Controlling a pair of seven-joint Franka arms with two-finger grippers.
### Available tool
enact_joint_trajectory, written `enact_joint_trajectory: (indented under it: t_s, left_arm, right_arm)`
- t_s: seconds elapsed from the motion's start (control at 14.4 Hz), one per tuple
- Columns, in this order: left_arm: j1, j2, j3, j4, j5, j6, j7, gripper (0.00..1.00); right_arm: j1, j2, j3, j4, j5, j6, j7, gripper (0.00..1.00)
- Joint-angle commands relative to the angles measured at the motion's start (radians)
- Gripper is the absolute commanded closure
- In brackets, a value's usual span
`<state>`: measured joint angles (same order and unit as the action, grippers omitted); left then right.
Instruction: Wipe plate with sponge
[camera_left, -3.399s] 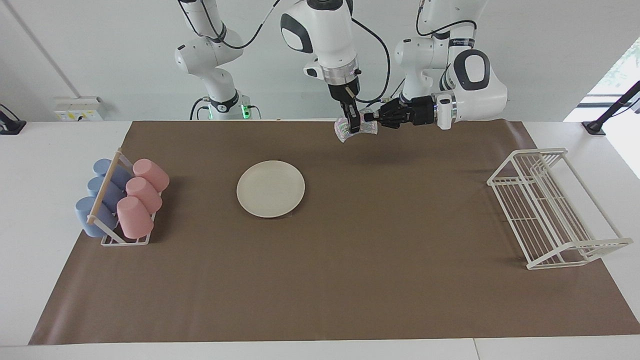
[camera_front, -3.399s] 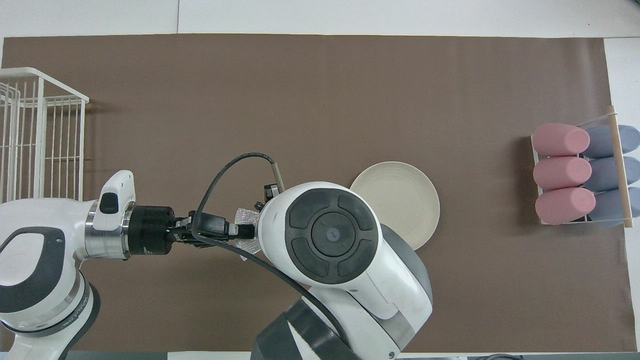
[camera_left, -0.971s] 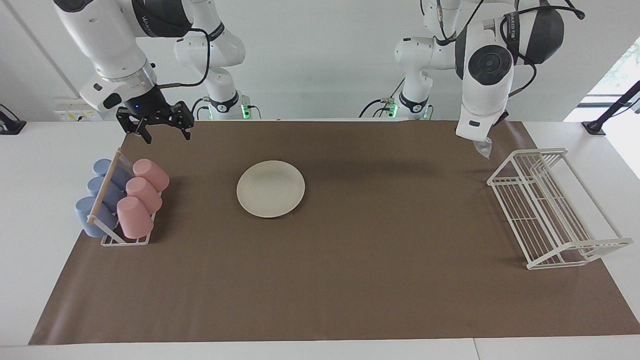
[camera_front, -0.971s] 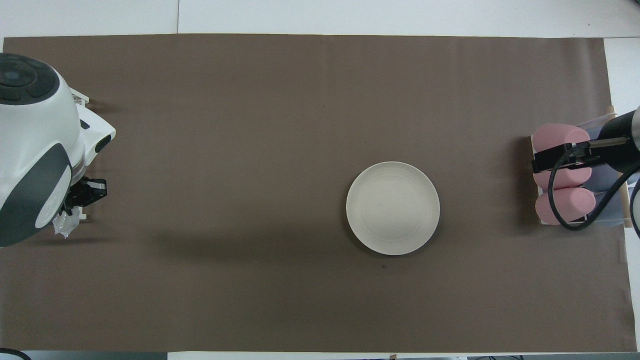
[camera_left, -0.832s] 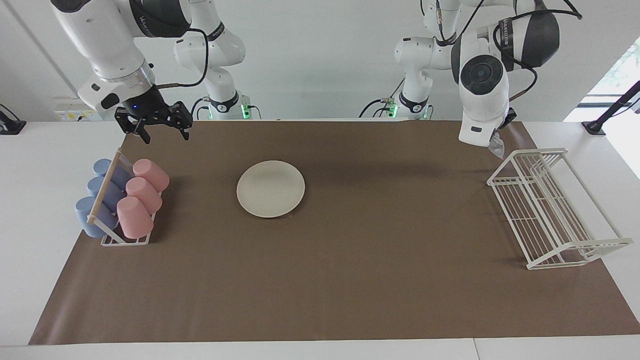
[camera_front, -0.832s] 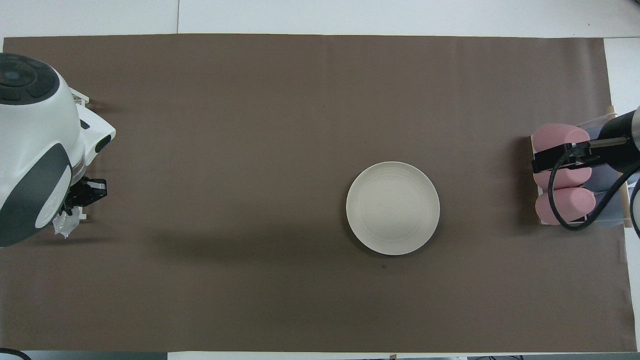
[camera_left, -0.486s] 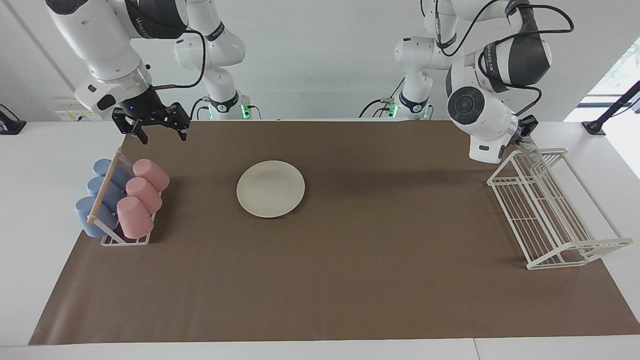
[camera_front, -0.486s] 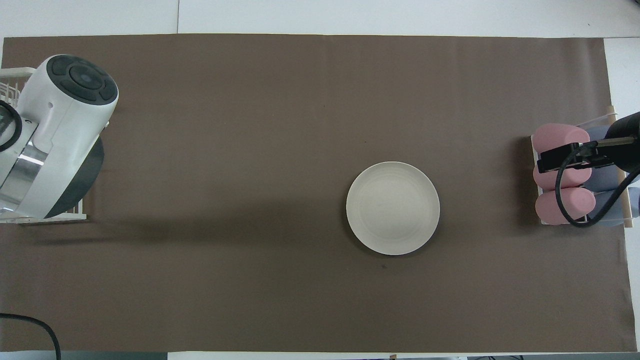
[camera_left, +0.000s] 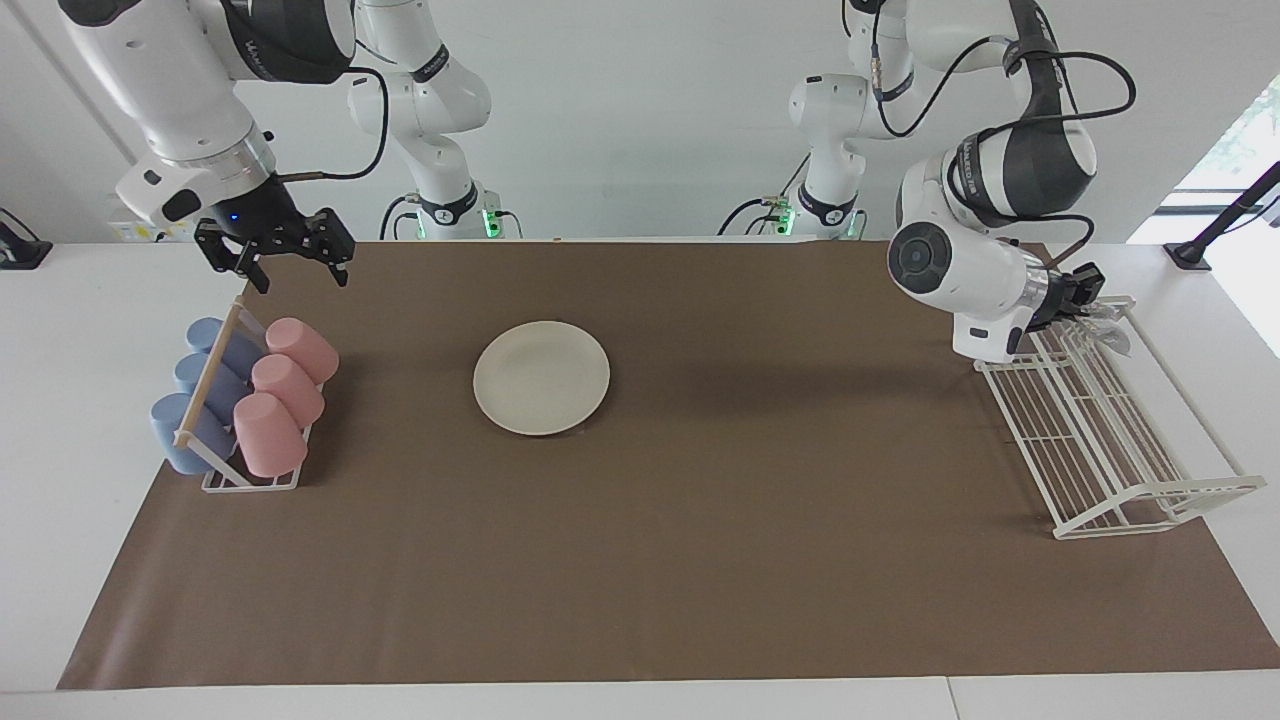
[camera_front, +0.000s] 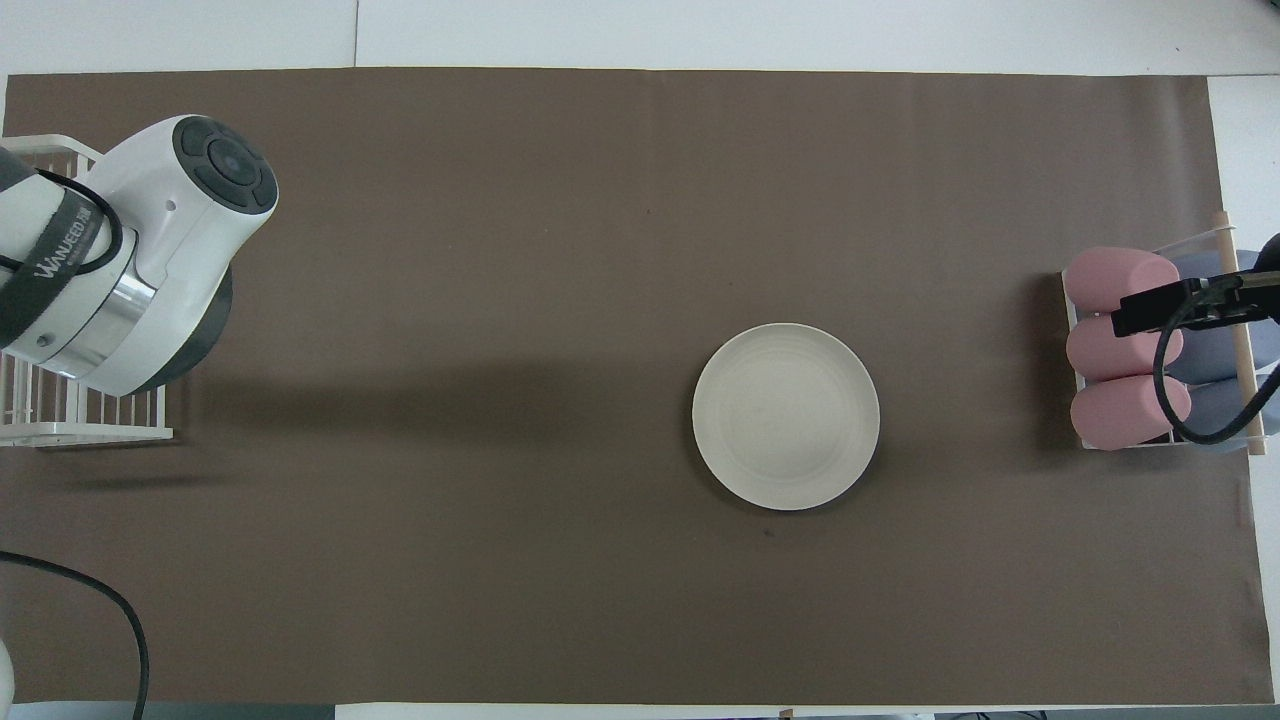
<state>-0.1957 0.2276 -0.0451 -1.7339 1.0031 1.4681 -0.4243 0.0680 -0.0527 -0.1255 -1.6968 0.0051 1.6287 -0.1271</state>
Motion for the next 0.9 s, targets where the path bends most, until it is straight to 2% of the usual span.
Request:
enact_joint_trajectory:
  t_s: [0.0,0.14,0.21,0.42,0.83]
  left_arm:
    - [0.035,0.079,0.001,0.023,0.066,0.040,-0.005,1.00]
    - [0.039,0.116,0.001,0.056,0.062,0.043,-0.007,1.00]
    - [0.039,0.119,-0.001,0.062,0.054,0.046,-0.011,1.00]
    - [0.042,0.119,0.001,0.053,-0.006,0.098,-0.053,1.00]
    - [0.062,0.111,-0.001,0.004,-0.008,0.165,-0.114,1.00]
  right_arm:
    - [-0.036,-0.006,0.024,-0.011,-0.020,0.003,-0.006,0.00]
    - [-0.114,-0.007,0.107,-0.011,-0.019,0.002,-0.006,0.00]
    - [-0.122,-0.007,0.119,-0.009,-0.019,-0.003,-0.005,0.00]
    - [-0.120,-0.009,0.116,-0.009,-0.017,-0.024,-0.002,0.00]
    - [-0.119,-0.004,0.118,0.006,-0.008,-0.024,0.070,0.00]
